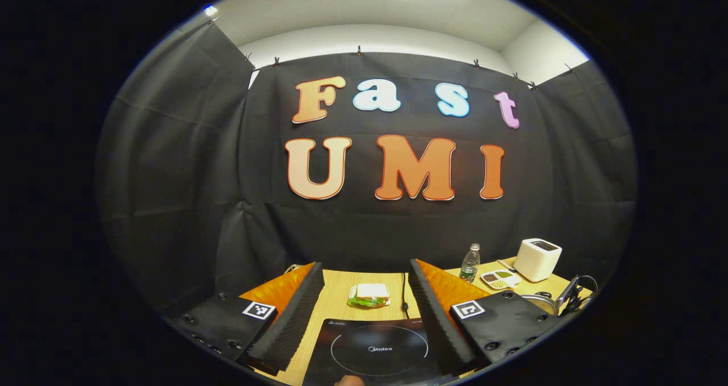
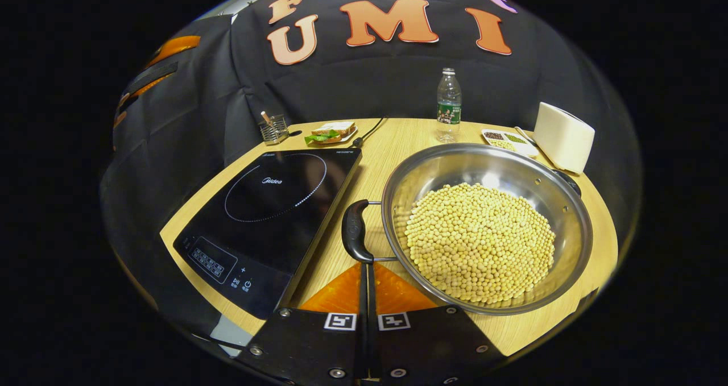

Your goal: First push the handle of the pot to place it horizontally, then grasp the pot with both hands and set it on the induction cooktop.

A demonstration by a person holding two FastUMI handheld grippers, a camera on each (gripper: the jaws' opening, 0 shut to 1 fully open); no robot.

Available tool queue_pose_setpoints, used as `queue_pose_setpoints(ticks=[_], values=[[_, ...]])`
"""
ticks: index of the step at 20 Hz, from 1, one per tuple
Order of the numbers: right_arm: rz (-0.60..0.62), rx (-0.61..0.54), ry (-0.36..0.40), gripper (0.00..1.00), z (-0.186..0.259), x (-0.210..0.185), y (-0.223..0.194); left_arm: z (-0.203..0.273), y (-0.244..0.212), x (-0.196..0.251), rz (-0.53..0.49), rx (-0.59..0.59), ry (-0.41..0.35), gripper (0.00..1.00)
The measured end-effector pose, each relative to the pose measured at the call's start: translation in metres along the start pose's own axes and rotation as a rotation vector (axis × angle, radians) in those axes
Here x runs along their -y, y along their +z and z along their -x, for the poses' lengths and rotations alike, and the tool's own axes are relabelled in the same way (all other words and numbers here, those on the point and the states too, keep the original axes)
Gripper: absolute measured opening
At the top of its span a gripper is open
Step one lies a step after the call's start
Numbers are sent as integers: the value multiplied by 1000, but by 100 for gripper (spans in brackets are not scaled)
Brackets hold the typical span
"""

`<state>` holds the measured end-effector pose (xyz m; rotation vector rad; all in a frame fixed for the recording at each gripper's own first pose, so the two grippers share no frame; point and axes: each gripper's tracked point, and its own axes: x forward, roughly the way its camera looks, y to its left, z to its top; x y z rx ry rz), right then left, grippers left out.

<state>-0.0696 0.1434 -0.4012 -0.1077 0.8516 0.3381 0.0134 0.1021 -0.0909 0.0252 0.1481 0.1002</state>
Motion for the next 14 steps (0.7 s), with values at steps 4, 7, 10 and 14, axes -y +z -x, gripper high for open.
queue_pose_setpoints(ticks=[4, 7, 10, 14], values=[[-12, -2, 5, 0, -7, -4, 6, -3, -3, -4, -3, -5, 5, 97], [-20, 0, 0, 0, -12, -7, 10, -2, -5, -5, -7, -6, 4, 97], [-37, 1, 0, 0, -17, -10, 13, -4, -8, -9, 2, -7, 9, 97], [-41, 3, -7, 0, -24, -12, 18, -5, -12, -12, 9, -10, 7, 97]])
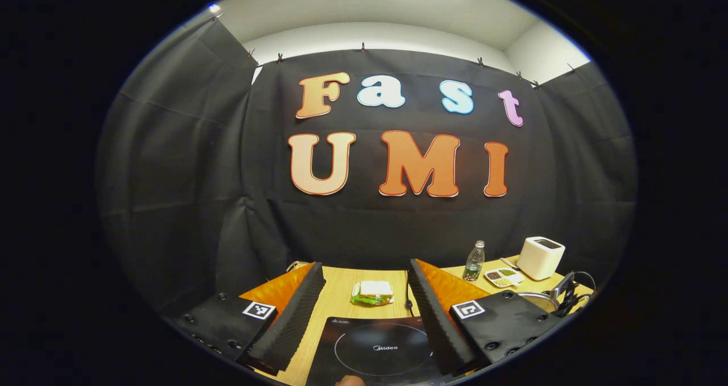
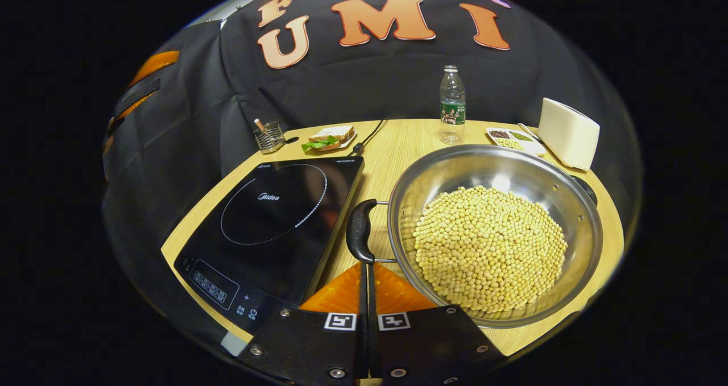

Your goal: First push the handle of the pot to place it horizontally, then grasp the pot with both hands and set it on the induction cooktop.

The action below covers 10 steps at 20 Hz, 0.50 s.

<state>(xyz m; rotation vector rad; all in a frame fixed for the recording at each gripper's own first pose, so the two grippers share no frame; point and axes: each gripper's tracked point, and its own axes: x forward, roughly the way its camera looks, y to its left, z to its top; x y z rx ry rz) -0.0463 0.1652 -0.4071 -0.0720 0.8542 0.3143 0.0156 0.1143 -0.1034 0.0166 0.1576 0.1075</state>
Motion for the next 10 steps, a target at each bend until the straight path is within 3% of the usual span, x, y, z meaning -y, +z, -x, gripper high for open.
queue_pose_setpoints(ticks=[10], values=[[-10, 6, -4, 0, -18, -8, 14, -10, -11, -15, 15, -18, 12, 97]])
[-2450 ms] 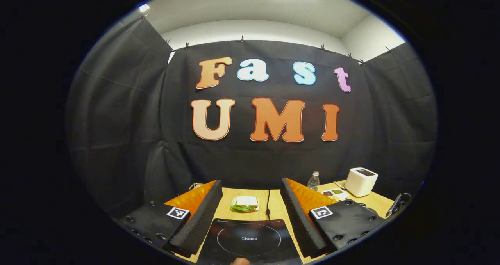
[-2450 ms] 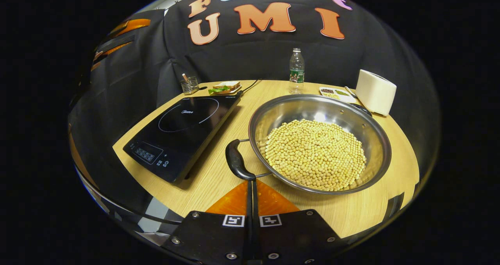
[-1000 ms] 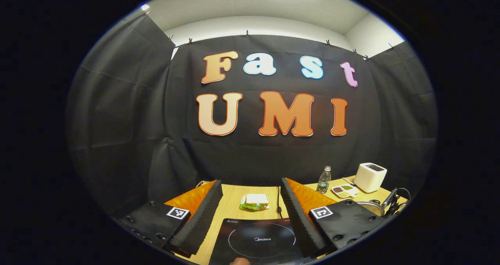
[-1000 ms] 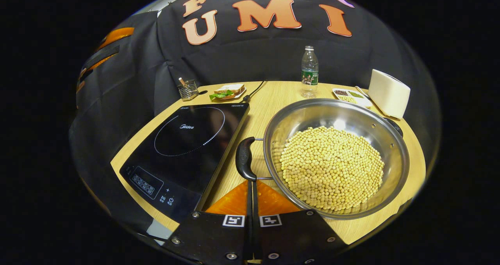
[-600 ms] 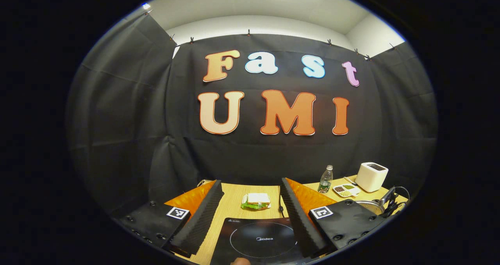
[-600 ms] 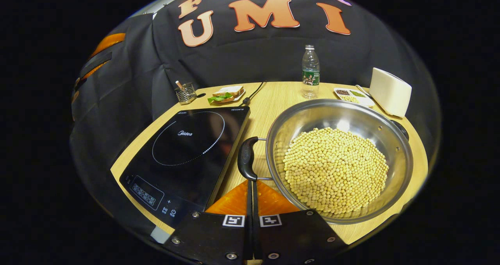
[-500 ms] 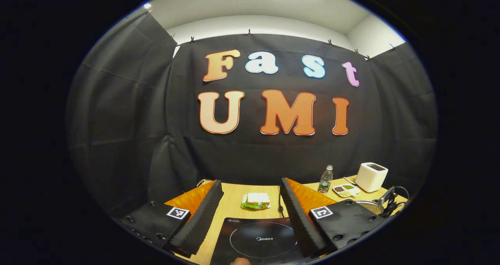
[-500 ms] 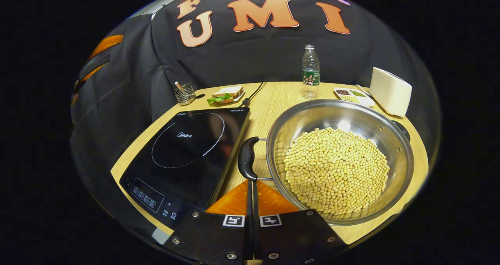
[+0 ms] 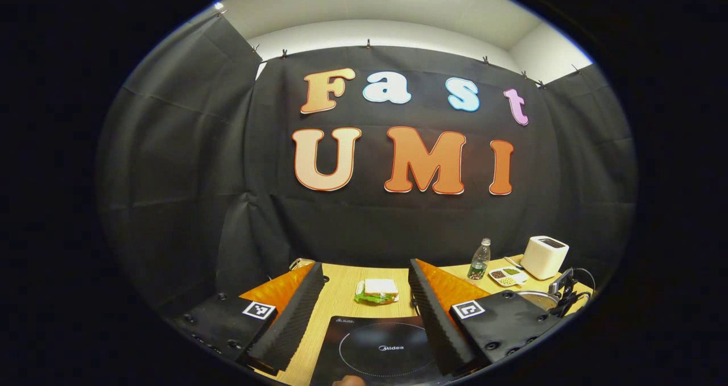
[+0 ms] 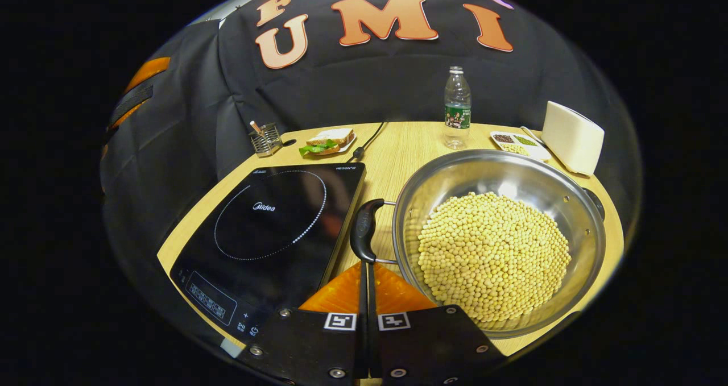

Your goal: First push the handle of the pot to place it horizontally, then grasp the pot with both hands and set it on the induction cooktop.

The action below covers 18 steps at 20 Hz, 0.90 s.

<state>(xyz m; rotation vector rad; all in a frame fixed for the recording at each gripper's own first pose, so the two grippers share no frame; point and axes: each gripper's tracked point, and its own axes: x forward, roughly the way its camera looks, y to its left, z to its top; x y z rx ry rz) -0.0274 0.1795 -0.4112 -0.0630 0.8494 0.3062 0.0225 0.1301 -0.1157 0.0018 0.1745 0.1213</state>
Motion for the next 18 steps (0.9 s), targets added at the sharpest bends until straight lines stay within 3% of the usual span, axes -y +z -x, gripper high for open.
queue_pose_setpoints(ticks=[18], values=[[-42, 54, 14, 0, -1, -11, 19, 0, -15, 7, -6, -22, -9, 97]])
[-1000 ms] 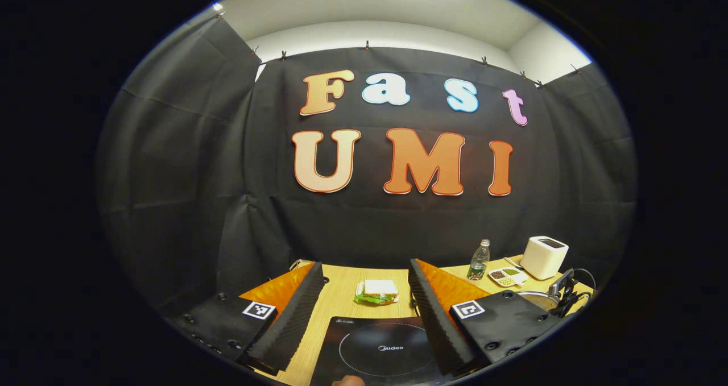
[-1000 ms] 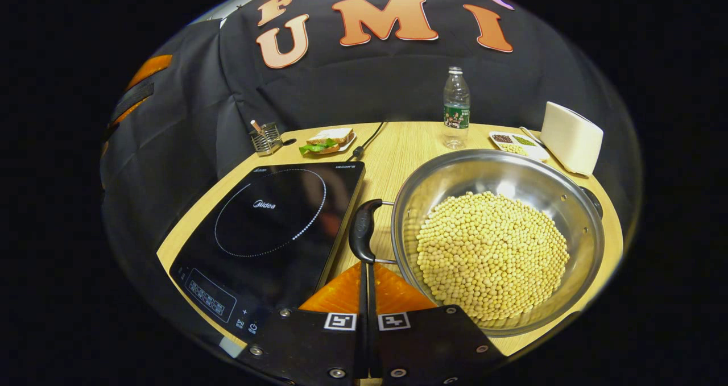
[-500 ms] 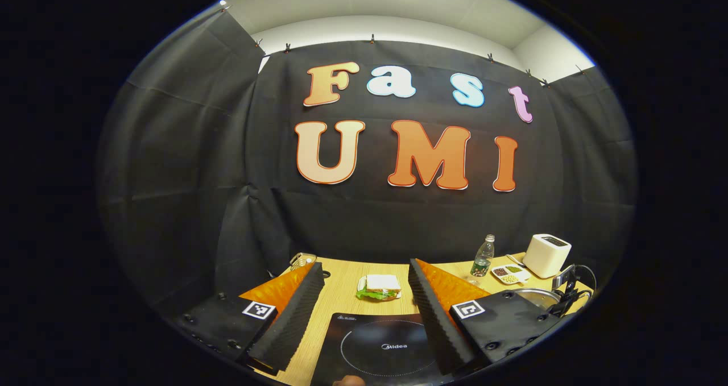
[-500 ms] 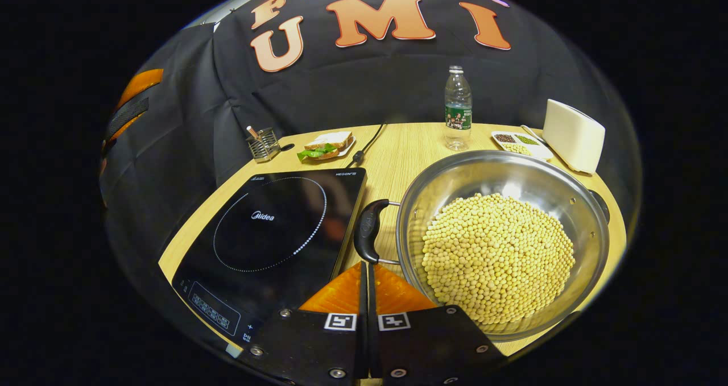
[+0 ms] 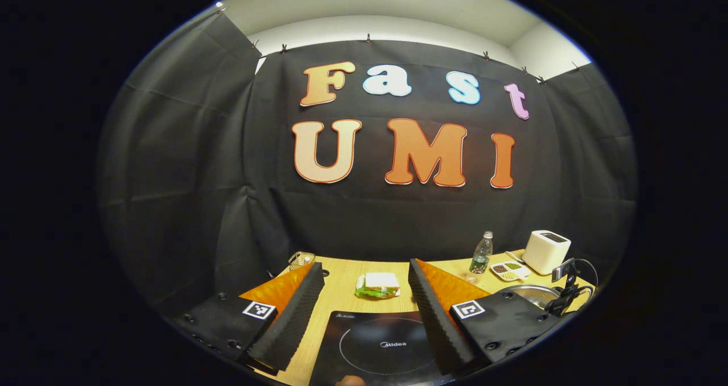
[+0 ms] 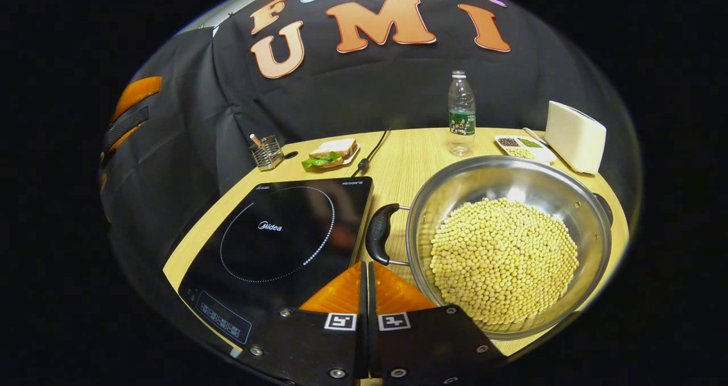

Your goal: First push the handle of the pot to place it horizontally, then grasp the pot with both hands and set it on the induction cooktop.

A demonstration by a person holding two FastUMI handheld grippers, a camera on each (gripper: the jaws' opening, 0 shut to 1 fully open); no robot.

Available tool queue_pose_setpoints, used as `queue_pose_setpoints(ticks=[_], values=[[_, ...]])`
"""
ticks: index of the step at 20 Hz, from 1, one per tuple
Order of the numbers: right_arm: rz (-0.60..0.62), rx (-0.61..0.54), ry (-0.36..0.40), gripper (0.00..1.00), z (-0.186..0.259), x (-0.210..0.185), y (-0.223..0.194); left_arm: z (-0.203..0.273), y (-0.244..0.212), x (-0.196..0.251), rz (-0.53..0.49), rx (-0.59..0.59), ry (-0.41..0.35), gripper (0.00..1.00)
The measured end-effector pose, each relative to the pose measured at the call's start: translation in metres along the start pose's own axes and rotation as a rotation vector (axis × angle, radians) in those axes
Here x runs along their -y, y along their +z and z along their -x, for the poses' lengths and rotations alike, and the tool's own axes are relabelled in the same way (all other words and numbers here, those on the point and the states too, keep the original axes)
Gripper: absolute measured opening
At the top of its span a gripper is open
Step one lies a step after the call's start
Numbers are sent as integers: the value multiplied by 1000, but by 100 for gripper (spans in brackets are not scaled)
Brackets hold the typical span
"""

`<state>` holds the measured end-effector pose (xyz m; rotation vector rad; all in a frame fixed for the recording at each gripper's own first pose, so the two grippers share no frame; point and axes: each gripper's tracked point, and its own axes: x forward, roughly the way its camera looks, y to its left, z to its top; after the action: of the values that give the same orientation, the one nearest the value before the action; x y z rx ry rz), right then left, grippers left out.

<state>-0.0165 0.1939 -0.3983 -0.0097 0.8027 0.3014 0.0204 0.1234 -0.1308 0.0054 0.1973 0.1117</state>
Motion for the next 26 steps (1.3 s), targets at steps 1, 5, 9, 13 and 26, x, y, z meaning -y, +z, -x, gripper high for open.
queue_pose_setpoints(ticks=[1, 5, 9, 13, 26], values=[[-3, 11, 5, 0, 5, 1, 3, 1, -2, 5, 0, -2, -8, 97], [-14, 76, -1, 0, 29, 18, 19, 4, -10, 39, 0, -18, -64, 97], [-42, 147, -49, 0, 52, 55, 38, 4, -21, 81, 7, -39, -126, 98], [-75, 188, -103, 3, 72, 98, 44, 5, -42, 120, 7, -82, -175, 98], [-163, 238, -312, 83, 104, 219, 36, -11, -137, 212, 44, -224, -269, 98]])
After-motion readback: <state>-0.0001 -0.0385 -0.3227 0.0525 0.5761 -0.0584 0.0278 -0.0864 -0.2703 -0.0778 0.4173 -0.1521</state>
